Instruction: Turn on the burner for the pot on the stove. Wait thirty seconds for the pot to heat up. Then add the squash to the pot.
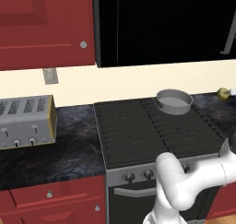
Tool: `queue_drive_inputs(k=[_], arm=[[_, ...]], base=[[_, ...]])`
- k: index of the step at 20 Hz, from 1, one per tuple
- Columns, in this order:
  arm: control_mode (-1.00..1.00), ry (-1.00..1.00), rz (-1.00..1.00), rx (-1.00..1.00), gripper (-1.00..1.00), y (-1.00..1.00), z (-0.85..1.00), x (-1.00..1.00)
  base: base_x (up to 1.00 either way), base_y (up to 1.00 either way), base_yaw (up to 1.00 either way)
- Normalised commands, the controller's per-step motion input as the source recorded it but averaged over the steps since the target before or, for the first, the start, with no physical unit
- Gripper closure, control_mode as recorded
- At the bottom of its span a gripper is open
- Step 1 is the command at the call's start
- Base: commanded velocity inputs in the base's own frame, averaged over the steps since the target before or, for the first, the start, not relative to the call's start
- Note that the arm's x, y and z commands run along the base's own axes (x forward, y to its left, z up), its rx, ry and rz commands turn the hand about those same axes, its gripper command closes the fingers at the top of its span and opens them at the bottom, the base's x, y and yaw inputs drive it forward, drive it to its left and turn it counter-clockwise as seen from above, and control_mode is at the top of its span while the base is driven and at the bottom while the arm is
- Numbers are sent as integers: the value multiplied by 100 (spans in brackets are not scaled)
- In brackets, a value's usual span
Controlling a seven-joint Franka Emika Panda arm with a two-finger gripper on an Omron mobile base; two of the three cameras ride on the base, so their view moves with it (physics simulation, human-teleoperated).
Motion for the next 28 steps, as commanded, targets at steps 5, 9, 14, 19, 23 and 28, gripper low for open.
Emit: queue_drive_inputs(k=[5,9,14,19,23,28], arm=[[-100,-17,-7,0,100,49,32,0],[-100,-13,-7,0,100,71,3,0],[-100,-3,-5,0,100,69,8,0],[-100,1,-1,-2,100,43,38,0],[-100,0,0,-8,100,43,35,0],[-100,0,0,-4,100,51,7,0]], base=[[0,0,0],[0,0,0],[0,0,0],[0,0,0],[0,0,0],[0,0,0]])
